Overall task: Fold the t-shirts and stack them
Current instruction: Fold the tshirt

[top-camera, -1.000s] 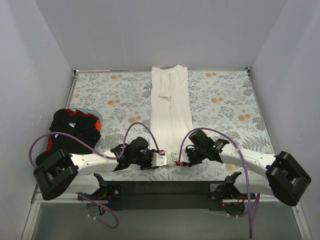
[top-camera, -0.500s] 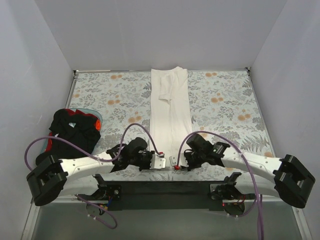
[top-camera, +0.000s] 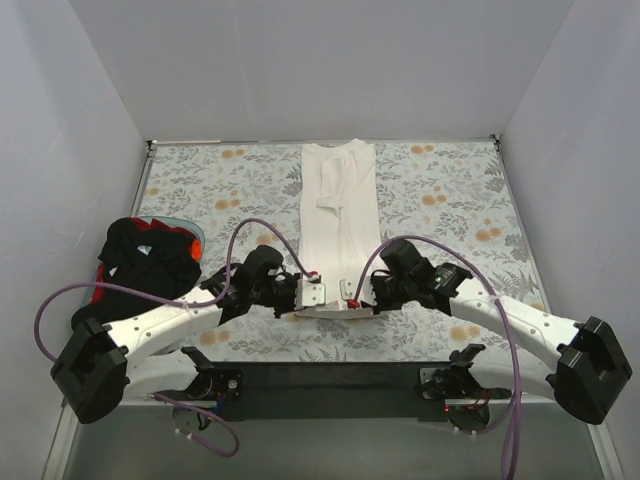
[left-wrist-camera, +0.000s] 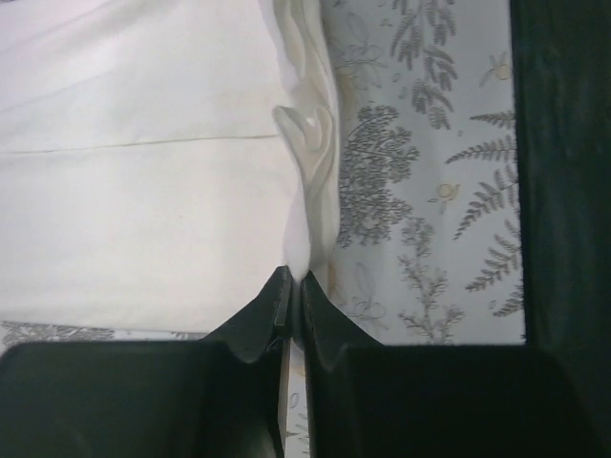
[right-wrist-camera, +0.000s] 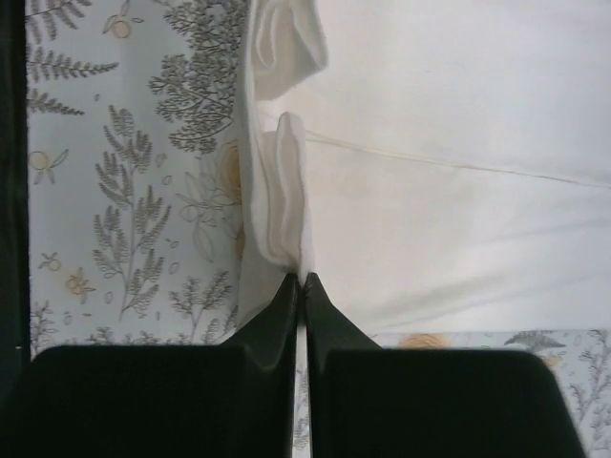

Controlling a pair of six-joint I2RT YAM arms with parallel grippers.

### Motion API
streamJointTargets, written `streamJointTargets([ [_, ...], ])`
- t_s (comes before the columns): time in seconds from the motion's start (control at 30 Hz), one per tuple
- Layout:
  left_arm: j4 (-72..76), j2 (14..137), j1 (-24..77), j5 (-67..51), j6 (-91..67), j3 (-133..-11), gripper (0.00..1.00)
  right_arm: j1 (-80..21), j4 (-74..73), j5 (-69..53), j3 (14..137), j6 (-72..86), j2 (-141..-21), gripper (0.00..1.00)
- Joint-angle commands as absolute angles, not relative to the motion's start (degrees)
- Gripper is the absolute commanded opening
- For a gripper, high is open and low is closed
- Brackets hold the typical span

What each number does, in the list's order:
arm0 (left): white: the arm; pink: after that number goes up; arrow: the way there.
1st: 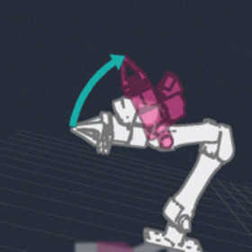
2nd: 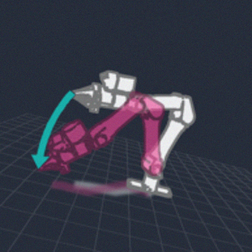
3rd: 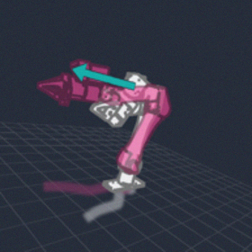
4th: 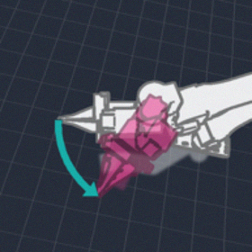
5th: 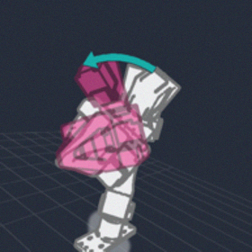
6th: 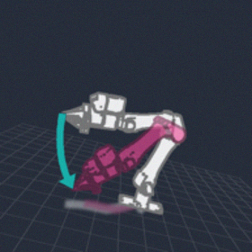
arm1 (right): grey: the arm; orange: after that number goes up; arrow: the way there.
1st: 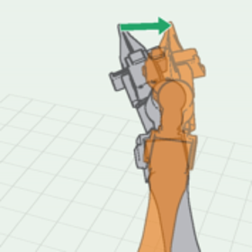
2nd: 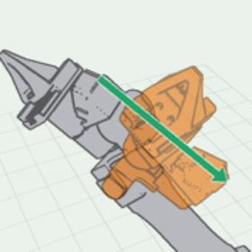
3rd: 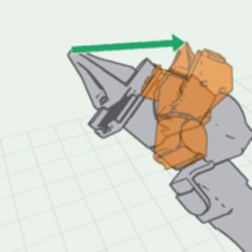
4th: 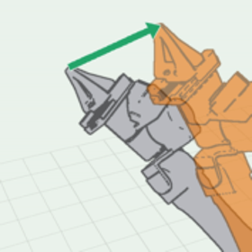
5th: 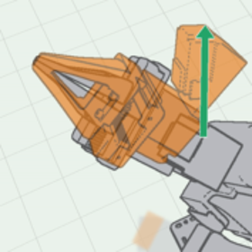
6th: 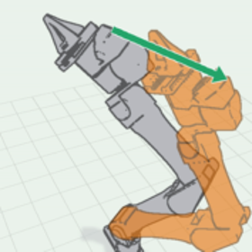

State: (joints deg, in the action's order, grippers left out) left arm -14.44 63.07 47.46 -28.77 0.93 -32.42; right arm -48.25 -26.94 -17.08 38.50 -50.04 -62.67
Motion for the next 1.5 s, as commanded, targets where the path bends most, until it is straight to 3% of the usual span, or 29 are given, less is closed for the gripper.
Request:
streamJointTargets([
  [0.0, -13.36, 66.79, 43.08, -32.87, 7.29, -37.33, 0.0, -44.57, -26.46, -19.5, 42.97, -55.54, -65.73, 0.01],
  [0.3, -4.84, 83.3, 32.35, -37.26, 14.84, -47.62, 0.0, -34.46, -23.12, -22.67, 51.06, -68.37, -76.45, 0.01],
  [0.73, -2.56, 105.71, 23.91, -40.25, 20.57, -68.1, 0.0, -26.28, -17.41, -24.96, 69.94, -72.07, -97.11, 0.01],
  [0.97, -1.05, 111.44, 21.71, -40.17, 22.23, -72.77, 0.0, -23.82, -17.05, -25.49, 77.77, -72.68, -105.19, 0.01],
  [1.27, -0.26, 113.9, 21.09, -39.03, 22.5, -74.27, 0.0, -23.55, -15.47, -25.23, 79.01, -72.95, -108.72, 0.01],
  [1.3, -0.26, 114.17, 21.09, -38.68, 22.24, -74.27, 0.01, -23.55, -15.12, -24.88, 79.01, -72.43, -108.81, 0.04],
  [1.33, 1.91, 114.43, 21.09, -37.8, 21.8, -74.09, 0.07, -23.55, -14.07, -24.44, 79.01, -71.99, -108.9, 0.24],
  [1.37, 2.98, 114.35, 21.09, -37.18, 21.1, -73.74, 0.2, -23.55, -13.02, -23.39, 78.93, -71.29, -108.72, 0.37],
  [1.43, 3.6, 114.0, 20.92, -36.21, 20.66, -73.92, 0.25, -23.55, -11.0, -22.42, 79.62, -69.18, -108.28, 0.58],
  [1.47, 3.6, 113.73, 20.66, -35.86, 19.96, -73.83, 0.28, -23.47, -10.99, -22.33, 80.06, -68.91, -107.5, 0.59],
])
